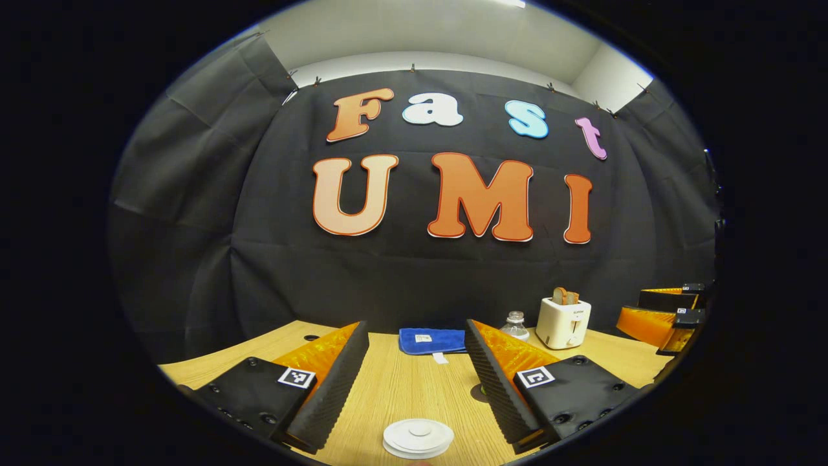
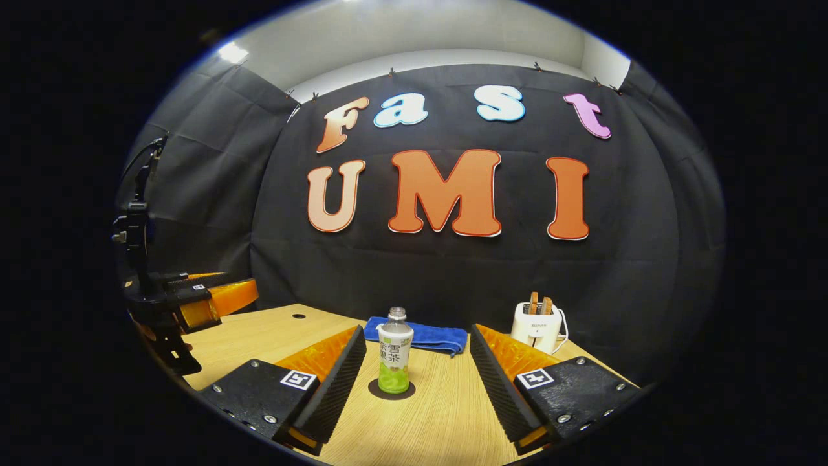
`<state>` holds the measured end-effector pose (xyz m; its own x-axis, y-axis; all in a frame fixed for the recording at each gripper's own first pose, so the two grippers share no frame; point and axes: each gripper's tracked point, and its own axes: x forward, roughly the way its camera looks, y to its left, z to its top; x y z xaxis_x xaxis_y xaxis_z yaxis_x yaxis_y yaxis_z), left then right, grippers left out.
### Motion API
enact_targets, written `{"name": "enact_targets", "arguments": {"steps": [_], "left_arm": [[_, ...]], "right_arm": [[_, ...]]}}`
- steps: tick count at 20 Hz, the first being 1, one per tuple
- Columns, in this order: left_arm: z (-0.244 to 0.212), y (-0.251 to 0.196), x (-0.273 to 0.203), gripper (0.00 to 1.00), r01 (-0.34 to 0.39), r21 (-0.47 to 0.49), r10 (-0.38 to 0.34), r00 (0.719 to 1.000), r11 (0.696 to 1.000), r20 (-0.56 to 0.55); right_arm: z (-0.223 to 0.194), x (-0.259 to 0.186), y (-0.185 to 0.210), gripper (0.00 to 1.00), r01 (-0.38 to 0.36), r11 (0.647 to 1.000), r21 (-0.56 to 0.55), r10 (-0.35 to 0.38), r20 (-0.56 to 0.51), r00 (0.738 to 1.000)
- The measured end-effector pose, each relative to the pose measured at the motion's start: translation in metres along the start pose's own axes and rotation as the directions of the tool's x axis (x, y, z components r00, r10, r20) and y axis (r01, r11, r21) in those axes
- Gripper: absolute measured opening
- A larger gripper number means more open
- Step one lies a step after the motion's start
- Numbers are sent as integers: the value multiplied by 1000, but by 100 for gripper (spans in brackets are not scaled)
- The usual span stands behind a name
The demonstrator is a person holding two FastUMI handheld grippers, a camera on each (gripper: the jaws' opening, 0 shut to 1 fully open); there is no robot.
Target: Open the teacup lid with one hand, grasp the water bottle and pour water into the teacup with the other hand; after pouring, place the water bottle on the coaster and then close the teacup lid.
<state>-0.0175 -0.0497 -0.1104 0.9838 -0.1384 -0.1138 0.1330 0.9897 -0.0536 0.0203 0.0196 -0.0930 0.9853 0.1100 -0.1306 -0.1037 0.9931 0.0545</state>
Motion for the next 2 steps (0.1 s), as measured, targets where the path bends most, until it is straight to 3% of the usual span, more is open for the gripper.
{"name": "enact_targets", "arguments": {"steps": [2], "left_arm": [[2, 1, -1, 95, -2, 7, 2, 1000, 1000, 6]], "right_arm": [[-1, 0, 2, 96, -3, 1000, 4, 3, -3, 1000]]}}
